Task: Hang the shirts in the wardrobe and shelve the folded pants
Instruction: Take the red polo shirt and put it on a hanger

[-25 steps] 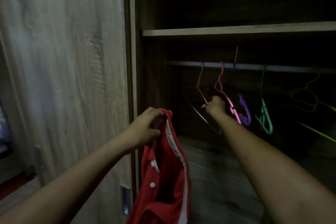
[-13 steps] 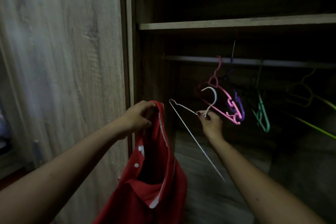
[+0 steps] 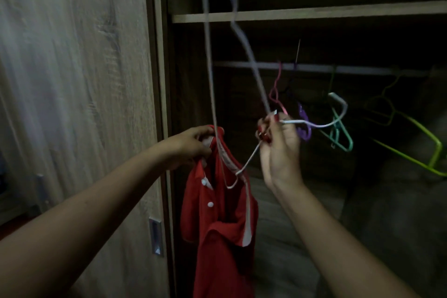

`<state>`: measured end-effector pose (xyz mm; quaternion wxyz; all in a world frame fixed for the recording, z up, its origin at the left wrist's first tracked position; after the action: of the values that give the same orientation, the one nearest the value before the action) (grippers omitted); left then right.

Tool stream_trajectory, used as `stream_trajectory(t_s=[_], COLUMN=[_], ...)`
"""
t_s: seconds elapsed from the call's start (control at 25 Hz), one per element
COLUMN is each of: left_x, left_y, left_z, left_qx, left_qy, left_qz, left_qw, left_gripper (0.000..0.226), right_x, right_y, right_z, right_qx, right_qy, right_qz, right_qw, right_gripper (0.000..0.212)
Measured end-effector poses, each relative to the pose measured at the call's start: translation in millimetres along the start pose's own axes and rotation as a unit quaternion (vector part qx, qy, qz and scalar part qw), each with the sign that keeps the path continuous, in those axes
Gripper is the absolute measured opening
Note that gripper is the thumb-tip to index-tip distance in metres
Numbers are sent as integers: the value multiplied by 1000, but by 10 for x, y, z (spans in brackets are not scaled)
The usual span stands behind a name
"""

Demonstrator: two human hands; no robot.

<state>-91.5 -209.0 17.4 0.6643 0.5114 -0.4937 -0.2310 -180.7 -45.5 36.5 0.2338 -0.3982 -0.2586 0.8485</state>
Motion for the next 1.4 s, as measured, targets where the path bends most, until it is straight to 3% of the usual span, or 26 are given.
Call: stream_trajectory(t_s=[0.08, 0.24, 0.48, 0.64, 0.72, 0.76, 0.8, 0.88, 0.96, 1.0, 1.12, 1.2, 1.32, 1.4], left_x=[20, 250, 264, -67, -213, -248, -235, -90, -11, -49, -135, -62, 82, 128], left_y=[89, 152, 65, 141, 35, -46, -125, -175, -246, -325, -495, -548, -570, -560], left_z=[-74, -219, -160, -158, -170, -173, -194, -216, -230, -239, -250, -214, -176, -132], left_qx=[-42, -98, -125, -181, -185, -184, -179, -207, -240, -241, -254, -269, -280, -276], left_qy=[-6, 39, 52, 30, -20, -54, -72, -30, 15, -2, 15, 72, 134, 138], left_qz=[-19, 1, 245, 321, 308, 275, 225, 179, 322, 360, 295, 268, 251, 232], left_qw=[999, 994, 960, 929, 933, 942, 955, 961, 916, 902, 921, 922, 917, 922], left_gripper=[53, 42, 42, 52, 55, 55, 54, 44, 32, 32, 35, 40, 66, 62], right_x=[197, 760, 938, 534, 407, 370, 337, 286, 246, 227, 135, 194, 564, 782], right_y=[305, 500, 476, 463, 563, 560, 514, 409, 366, 365, 294, 204, 142, 57], right_z=[-70, -69, -92, -166, -180, -168, -149, -140, -142, -134, -123, -102, -40, -50], right_qx=[0, 4, 33, 96, 63, 59, 64, 65, 43, 30, -10, -1, -53, -177], right_qy=[-22, -82, -223, -249, -287, -290, -278, -256, -250, -250, -263, -299, -363, -374], right_qz=[-118, -333, -560, -576, -604, -601, -588, -566, -546, -534, -490, -516, -609, -556], right_qw=[993, 939, 797, 773, 741, 743, 757, 781, 798, 807, 831, 803, 704, 721], right_gripper=[25, 23, 18, 17, 15, 12, 10, 11, 14, 16, 14, 15, 25, 31])
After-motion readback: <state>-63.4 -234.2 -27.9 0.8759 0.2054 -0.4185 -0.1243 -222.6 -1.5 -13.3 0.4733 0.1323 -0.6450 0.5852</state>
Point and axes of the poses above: each hand's wrist, its own z-axis towards the middle knuckle, its own x-axis out of the back of the hand, y = z × x, the point moved 7 cm from there along z, towards the middle knuckle, and after that the axes turned 5 degrees about y, right-handed, at the moved point
